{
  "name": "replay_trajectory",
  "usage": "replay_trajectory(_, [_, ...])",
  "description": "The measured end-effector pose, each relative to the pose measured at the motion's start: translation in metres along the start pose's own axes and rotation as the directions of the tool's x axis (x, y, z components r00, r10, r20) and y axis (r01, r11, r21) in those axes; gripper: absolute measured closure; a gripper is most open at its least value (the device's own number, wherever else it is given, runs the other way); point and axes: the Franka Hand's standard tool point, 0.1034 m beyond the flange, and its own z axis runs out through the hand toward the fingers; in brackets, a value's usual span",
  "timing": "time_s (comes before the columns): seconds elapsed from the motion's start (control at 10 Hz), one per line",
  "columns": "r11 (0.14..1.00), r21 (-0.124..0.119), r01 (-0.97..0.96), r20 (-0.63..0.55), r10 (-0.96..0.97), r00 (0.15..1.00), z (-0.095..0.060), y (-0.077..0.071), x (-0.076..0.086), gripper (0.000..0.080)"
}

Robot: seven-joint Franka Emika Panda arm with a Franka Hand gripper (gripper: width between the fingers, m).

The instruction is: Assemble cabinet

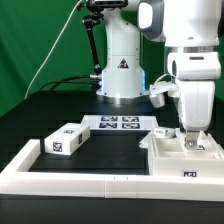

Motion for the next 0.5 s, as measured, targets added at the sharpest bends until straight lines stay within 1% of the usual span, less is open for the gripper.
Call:
replay_trajectory(0.1, [1.0, -0.009, -0.015, 0.0, 0.015, 1.0, -0.0048, -0.001, -0.001, 0.0])
replay_trajectory(0.2, [0.999, -0.021, -0.032, -0.004, 0.032, 0.999, -0.008, -0.0054, -0.0007, 0.0002])
replay_trajectory(0.5, [0.999, -0.017, -0.03, -0.004, 0.03, 1.0, -0.0058, -0.007, -0.0014, 0.0002])
